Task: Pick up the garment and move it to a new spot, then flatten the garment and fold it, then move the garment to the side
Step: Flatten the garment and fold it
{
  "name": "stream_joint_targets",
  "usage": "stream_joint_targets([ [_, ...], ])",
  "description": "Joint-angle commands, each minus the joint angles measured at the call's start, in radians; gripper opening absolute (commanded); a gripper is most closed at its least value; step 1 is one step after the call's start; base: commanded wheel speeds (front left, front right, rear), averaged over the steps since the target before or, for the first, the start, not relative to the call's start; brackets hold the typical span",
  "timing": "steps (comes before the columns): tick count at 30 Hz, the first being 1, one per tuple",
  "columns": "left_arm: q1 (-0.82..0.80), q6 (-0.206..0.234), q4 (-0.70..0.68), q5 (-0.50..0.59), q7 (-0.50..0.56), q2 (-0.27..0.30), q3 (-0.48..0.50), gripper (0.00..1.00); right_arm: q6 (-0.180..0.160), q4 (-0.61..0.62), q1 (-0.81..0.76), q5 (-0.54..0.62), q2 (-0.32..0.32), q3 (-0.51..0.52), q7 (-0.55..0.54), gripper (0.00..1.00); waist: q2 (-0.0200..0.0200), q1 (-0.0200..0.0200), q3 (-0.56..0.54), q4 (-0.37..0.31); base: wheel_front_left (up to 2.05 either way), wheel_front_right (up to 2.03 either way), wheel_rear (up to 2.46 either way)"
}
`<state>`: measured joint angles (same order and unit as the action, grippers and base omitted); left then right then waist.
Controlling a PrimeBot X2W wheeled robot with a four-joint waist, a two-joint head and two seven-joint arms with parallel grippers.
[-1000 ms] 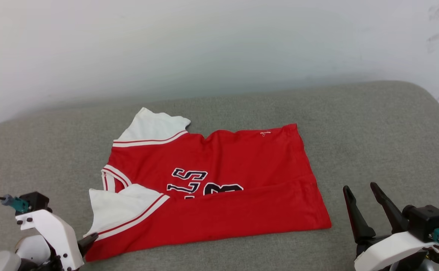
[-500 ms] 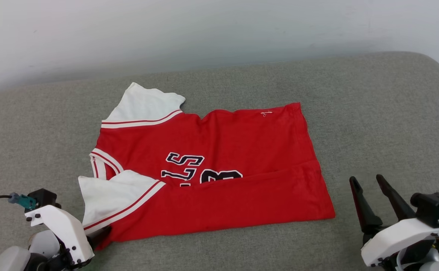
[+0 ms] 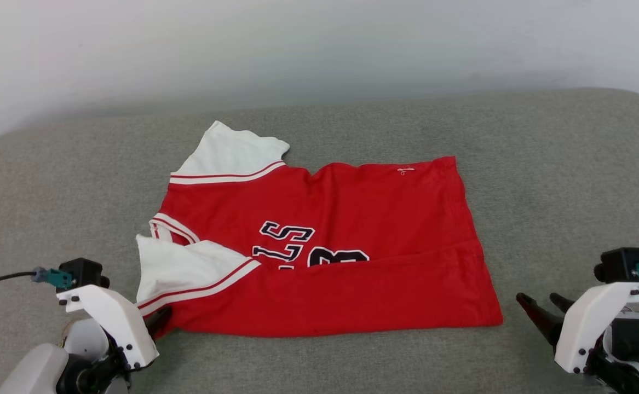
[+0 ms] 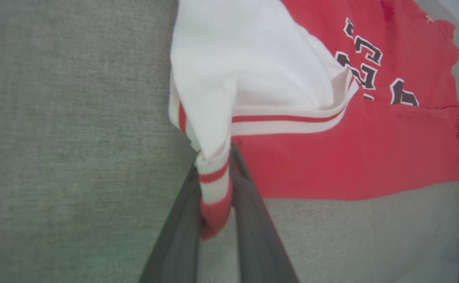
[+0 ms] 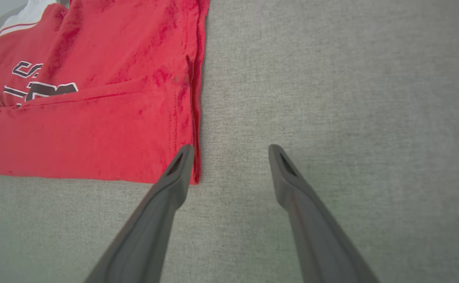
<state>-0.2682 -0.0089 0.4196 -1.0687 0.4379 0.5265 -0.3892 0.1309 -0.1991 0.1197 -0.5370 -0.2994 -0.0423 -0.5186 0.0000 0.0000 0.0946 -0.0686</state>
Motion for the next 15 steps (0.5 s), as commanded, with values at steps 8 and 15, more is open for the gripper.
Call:
stream_joint_targets([
  [8,-0.056,0.016,-0.124,0.031,0.044,0.028,-0.024,0.0,0.0,-0.099,0.123,-0.047,0.025,-0.034,-0.228,1.0,0.0,0.0,0.06,0.073,0.0,0.0,0.0],
  [15,-0.065,0.042,-0.188,0.045,0.063,0.024,-0.04,0.0,0.0,-0.212,0.17,-0.078,0.069,-0.075,-0.255,1.0,0.0,0.0,0.096,0.095,0.0,0.0,0.0],
])
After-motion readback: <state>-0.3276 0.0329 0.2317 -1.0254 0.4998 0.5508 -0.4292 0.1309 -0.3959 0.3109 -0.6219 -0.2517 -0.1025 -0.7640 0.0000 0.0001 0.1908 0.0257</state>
